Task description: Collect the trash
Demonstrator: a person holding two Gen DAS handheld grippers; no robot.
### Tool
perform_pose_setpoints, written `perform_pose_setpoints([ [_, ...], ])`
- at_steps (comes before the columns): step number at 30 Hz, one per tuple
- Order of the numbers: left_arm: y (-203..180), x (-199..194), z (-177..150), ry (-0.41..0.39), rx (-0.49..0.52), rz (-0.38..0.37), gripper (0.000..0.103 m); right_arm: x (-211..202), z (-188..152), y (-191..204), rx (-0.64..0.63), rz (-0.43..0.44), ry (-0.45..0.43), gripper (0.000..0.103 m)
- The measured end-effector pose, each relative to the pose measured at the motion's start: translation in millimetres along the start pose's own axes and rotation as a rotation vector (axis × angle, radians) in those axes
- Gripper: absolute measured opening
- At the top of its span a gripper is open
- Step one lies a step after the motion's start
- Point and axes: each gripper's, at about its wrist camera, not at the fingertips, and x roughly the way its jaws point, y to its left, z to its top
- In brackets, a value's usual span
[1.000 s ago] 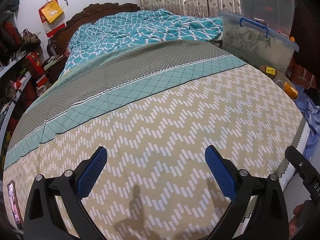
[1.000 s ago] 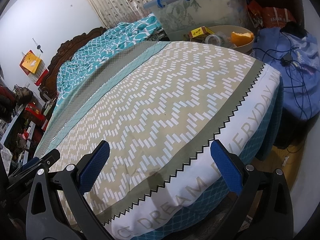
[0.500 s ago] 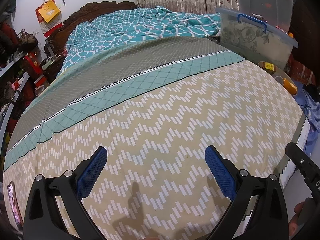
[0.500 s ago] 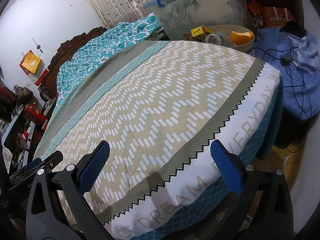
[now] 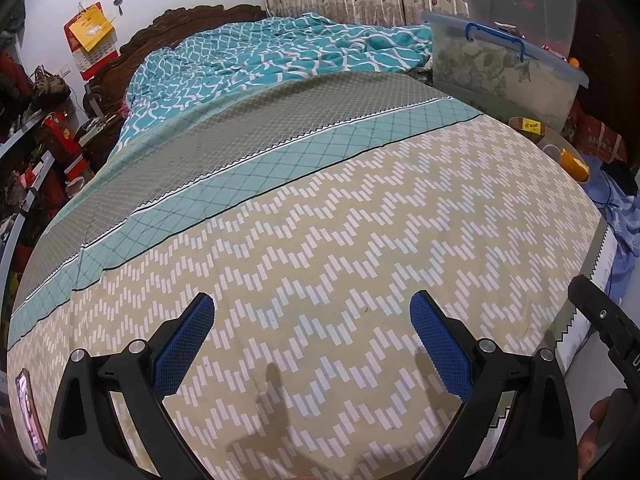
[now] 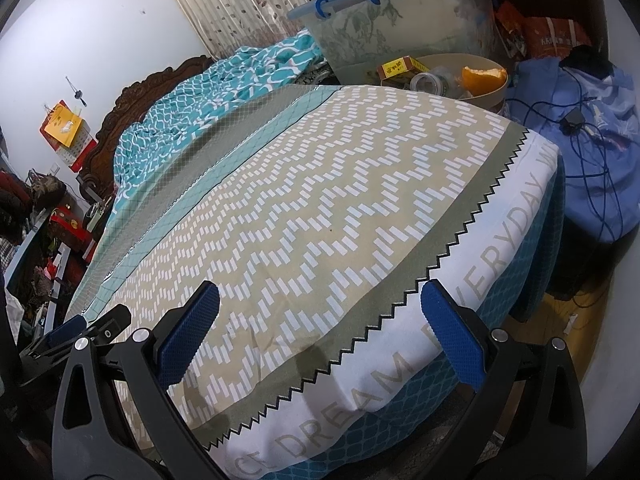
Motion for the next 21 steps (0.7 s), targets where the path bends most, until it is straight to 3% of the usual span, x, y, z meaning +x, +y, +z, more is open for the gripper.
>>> perform_pose_setpoints([
  [21, 3.9, 3.3, -2.0, 0.012, -0.010, 0.002, 0.094, 1.5, -0.2, -1.1, 0.003, 0.000, 0.008, 0.100],
])
